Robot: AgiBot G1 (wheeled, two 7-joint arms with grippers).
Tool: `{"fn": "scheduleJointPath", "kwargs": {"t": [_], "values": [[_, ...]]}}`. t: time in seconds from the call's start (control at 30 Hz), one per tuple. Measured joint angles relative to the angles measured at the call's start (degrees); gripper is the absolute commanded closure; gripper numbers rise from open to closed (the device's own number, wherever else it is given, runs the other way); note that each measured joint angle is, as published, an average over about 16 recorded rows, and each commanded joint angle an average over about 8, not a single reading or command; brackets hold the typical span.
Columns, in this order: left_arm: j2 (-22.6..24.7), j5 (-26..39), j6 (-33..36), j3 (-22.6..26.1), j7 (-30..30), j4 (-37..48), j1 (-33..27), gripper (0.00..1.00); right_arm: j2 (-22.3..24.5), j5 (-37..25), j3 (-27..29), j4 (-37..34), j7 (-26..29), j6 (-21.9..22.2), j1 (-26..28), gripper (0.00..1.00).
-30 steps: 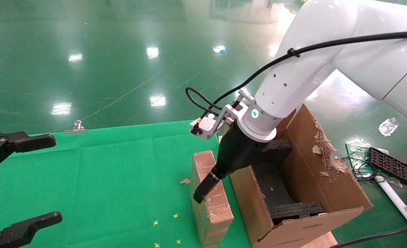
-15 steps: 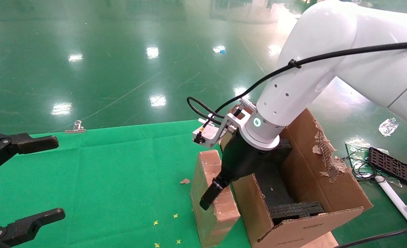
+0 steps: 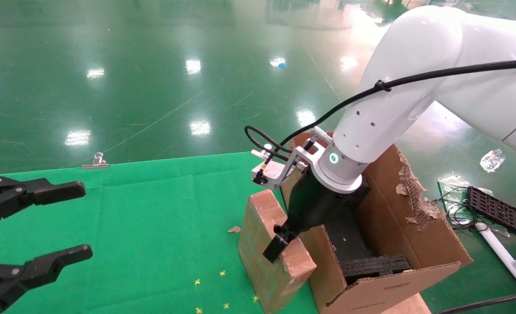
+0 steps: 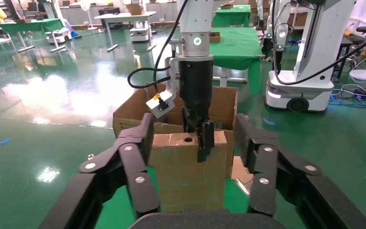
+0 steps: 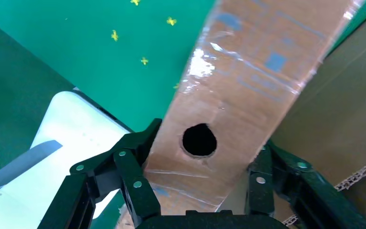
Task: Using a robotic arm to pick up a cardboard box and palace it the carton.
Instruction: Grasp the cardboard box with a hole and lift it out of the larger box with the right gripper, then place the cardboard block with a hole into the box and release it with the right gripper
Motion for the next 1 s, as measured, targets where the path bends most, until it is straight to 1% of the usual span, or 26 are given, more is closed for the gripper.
{"fn": "scheduleJointPath", "kwargs": {"t": [0.13,0.27,0.53,0.77,1.0], "values": [[0.0,0.0,0.0,0.0,0.0,0.0,0.0,1.0,0.9,0.4,0.5,0.5,-1.1,0.4,0.3,1.0],[0.0,0.0,0.0,0.0,0.0,0.0,0.0,1.0,2.7,1.4,1.9,0.9,-3.3,1.3,1.3,1.0],[0.0,0.0,0.0,0.1,0.0,0.0,0.0,1.0,8.8,3.7,6.7,-0.1,-10.2,3.7,6.5,1.0],[0.0,-0.1,0.0,0.1,0.0,0.0,0.0,1.0,14.5,3.0,10.2,-5.6,-16.0,4.6,12.9,1.0],[0.0,-0.1,0.0,0.1,0.1,0.0,0.0,1.0,18.8,-0.3,10.5,-14.1,-19.0,3.3,16.8,1.0]]}}
